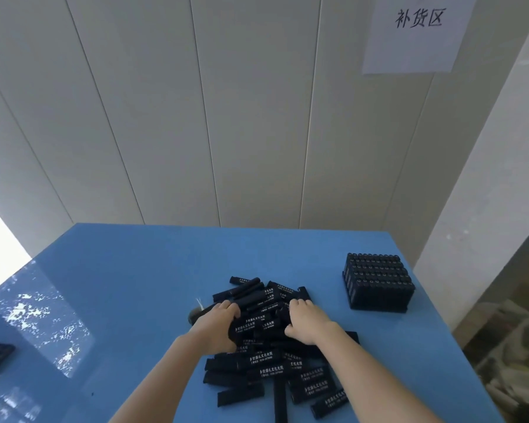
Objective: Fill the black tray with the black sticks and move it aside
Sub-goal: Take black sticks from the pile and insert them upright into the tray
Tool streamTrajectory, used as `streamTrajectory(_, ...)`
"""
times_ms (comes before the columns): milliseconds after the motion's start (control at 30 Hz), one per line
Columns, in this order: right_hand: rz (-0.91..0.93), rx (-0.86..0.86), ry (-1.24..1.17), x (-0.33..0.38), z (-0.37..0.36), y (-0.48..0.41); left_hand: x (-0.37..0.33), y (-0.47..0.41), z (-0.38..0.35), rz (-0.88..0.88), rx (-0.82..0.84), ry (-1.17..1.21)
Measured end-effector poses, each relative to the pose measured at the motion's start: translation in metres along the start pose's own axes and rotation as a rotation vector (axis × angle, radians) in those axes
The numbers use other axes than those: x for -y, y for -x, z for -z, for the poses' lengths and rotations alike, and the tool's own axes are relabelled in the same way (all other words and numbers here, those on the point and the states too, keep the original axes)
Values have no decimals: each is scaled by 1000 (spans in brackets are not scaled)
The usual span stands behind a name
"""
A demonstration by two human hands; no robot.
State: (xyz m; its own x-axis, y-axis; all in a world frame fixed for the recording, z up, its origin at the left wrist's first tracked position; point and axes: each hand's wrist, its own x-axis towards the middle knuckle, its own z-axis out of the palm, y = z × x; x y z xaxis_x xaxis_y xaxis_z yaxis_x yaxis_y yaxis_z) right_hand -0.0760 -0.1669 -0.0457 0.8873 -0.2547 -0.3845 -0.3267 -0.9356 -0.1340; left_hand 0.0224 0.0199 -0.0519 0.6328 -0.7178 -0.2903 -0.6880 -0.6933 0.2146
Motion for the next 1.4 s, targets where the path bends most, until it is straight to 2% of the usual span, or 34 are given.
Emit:
streamTrajectory(100,-40,-11,-49,-1,-2,0,3,5,-5,-26,-81,-36)
streamTrajectory(300,-53,-187,-208,-8,-7,11,7,13,-17,-149,-171,-203)
streamTrajectory(533,-60,-254,-346,-10,-3,22,-1,5,-28,-269,-416,-69)
streamTrajectory(700,-72,-258,-442,-11,-4,32,-14,-8,-38,-167,-427,-189)
streamTrajectory(833,-86,-267,-543,-15,-3,42,-11,-11,-48,-187,-470,-259)
streamTrajectory(933,-67,-267,-658,-17,1,52,-16,-11,-49,-169,-508,-199)
streamTrajectory(1000,-34,-260,-743,-17,4,60,-23,-5,-42,-145,-549,-96)
streamTrajectory(1067,-8,-264,-836,-17,8,67,-31,-3,-31,-62,-580,114)
streamTrajectory(1233,56,-239,-1164,-7,8,79,-49,19,-6,72,-593,851)
streamTrajectory(1400,138,-106,-1395,26,4,70,-37,56,-10,475,-731,1222)
